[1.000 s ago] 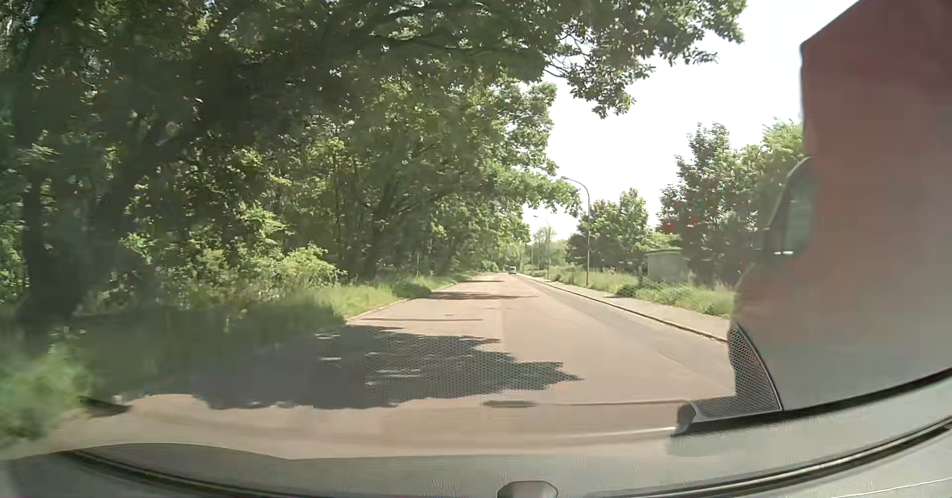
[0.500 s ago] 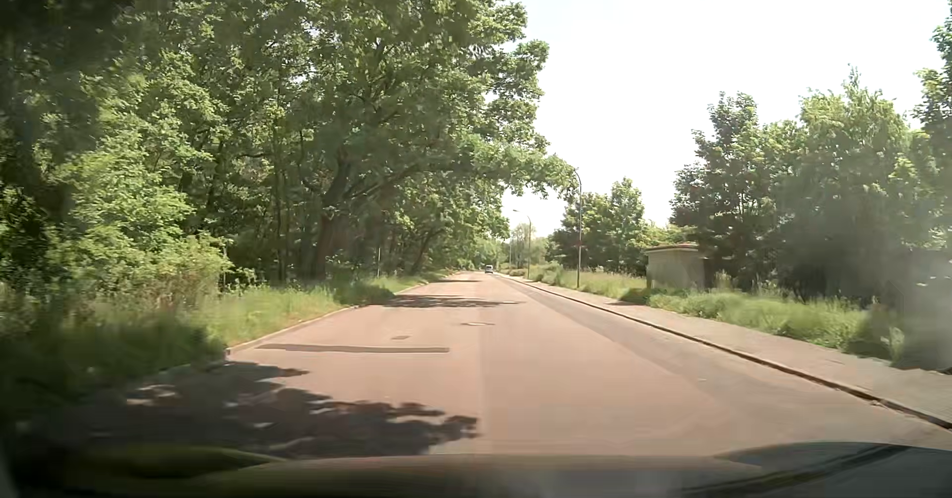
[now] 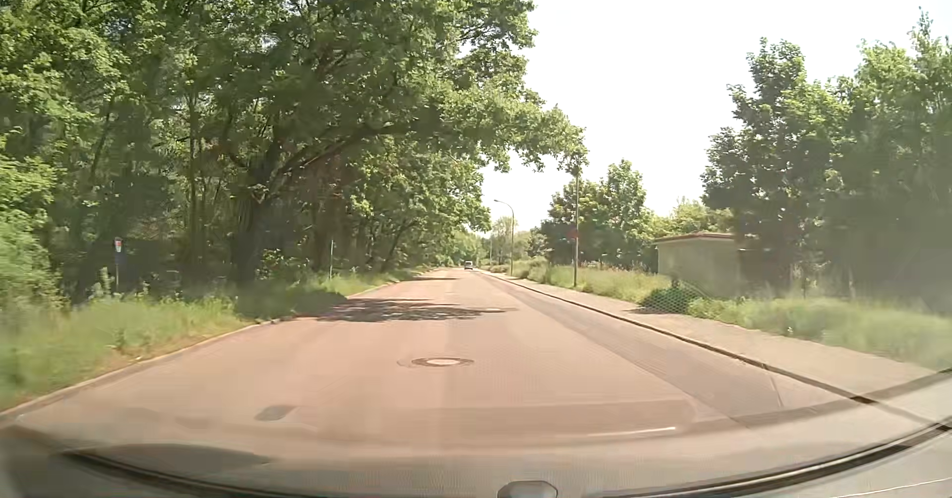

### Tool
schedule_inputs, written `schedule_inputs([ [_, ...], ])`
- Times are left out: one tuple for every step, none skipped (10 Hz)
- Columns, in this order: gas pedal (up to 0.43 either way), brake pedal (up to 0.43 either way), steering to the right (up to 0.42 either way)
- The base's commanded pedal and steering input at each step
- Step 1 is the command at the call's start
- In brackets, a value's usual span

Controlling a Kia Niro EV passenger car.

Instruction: Follow the waypoints while adhering to traffic rules and regulations

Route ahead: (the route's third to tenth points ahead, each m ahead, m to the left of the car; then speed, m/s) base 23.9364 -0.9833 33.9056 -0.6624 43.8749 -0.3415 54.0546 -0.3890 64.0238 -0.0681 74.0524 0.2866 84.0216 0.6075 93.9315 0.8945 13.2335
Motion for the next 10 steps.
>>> schedule_inputs([
  [0.209, 0.000, 0.010],
  [0.209, 0.000, 0.008],
  [0.209, 0.000, 0.005],
  [0.209, 0.000, 0.000],
  [0.209, 0.000, 0.000],
  [0.209, 0.000, -0.001],
  [0.197, 0.000, -0.001],
  [0.197, 0.000, -0.003],
  [0.197, 0.000, -0.005],
  [0.189, 0.000, -0.007],
])
